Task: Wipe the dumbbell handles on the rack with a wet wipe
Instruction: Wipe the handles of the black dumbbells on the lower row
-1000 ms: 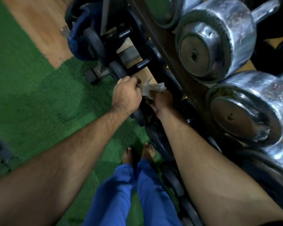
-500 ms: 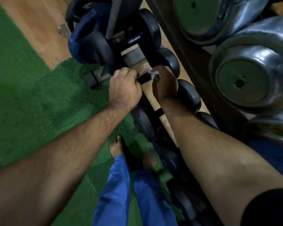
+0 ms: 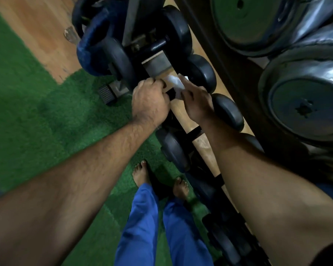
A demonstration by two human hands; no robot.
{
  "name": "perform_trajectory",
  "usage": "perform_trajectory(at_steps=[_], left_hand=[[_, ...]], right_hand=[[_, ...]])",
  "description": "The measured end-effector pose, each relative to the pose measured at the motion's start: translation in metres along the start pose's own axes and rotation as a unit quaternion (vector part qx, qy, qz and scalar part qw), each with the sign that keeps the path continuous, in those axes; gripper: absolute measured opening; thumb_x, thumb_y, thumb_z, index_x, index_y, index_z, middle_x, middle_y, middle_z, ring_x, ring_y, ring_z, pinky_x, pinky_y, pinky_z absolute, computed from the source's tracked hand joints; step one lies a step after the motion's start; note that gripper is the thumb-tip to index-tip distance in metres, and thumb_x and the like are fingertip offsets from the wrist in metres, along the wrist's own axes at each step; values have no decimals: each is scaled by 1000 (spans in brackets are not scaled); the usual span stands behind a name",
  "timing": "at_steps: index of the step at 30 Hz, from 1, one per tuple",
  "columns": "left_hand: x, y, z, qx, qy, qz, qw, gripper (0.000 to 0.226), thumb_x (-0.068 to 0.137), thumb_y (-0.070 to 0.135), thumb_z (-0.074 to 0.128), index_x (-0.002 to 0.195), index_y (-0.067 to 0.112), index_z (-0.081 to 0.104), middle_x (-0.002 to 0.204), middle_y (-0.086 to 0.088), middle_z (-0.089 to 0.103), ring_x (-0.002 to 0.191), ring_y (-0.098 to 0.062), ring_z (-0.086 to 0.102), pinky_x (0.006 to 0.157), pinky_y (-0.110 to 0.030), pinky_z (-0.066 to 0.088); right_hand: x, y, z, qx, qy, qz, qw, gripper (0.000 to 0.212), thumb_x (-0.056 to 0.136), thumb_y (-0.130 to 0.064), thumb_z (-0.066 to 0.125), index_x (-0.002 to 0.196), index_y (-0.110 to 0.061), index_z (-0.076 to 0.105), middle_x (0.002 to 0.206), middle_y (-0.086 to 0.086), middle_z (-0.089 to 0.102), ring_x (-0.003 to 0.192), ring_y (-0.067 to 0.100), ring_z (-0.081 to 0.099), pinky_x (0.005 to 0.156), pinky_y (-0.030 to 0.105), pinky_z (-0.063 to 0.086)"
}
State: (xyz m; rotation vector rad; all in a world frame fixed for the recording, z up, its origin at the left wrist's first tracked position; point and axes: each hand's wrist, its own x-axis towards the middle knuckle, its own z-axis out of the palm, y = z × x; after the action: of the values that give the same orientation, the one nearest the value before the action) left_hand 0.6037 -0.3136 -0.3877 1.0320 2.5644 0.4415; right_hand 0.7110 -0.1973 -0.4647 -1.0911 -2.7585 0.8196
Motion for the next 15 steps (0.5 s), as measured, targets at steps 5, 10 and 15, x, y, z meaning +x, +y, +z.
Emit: perform_trajectory(at_steps=[5,10,15], left_hand=[[0,2,1,0,-5,-2,1000,21,93,18,50,101,4,62,109,-16,61,108,-32,53,91,-42,40],[-1,1,4,-5,-8,-5,1000,23,93,18,49,104,4,64,112,-16,60,111,-33,51,93,-42,41],[1,-1,8,-11,-6,-14,1000,25,93,18,49,107,6,65,114,-14,60,113,-30,51,95,-41,43]], right_hand=[[15,1,3,26,-14,64,998,34,98,-37,44,127,-41,62,120,-5,63,107,15,59,87,12,42],[25,-9,3,16,-8,61,998,28,92,-51,53,106,-29,62,102,-2,67,96,18,62,86,32,50],[23,-3,8,-18,-18,60,998,26,93,-36,55,110,-21,68,108,2,68,100,23,63,80,8,41]])
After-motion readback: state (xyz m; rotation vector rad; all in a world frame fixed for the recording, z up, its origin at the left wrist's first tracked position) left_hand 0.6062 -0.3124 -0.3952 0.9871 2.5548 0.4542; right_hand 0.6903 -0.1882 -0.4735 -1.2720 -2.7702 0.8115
